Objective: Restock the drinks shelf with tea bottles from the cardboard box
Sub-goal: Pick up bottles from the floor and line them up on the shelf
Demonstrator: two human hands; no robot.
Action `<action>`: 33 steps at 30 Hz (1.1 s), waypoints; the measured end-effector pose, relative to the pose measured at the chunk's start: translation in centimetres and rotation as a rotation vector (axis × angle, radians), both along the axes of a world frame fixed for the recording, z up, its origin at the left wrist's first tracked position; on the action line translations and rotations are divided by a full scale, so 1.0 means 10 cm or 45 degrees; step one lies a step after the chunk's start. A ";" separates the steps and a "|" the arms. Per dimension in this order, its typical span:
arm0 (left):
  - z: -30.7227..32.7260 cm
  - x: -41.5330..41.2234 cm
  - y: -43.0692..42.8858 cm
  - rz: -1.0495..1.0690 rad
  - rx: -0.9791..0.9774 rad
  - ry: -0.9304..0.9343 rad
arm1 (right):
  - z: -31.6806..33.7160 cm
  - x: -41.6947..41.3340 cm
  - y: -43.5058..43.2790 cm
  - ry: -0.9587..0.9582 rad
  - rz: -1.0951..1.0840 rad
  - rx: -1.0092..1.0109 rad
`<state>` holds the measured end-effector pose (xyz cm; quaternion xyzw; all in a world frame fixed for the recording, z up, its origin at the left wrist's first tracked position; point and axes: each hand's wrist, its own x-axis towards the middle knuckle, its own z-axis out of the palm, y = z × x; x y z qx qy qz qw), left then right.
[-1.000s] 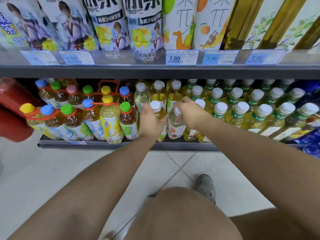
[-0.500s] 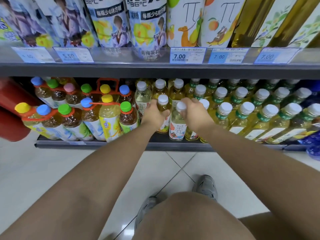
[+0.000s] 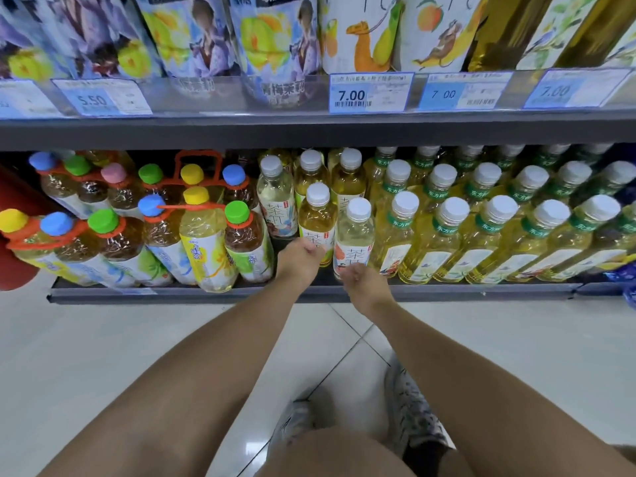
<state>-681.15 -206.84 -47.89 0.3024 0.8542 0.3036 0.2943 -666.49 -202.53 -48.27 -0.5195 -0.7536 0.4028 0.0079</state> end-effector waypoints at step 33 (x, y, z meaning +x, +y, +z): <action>1.53 -0.39 -2.04 -0.425 -0.021 0.357 | 2.17 -0.86 -1.06 -0.181 1.115 0.425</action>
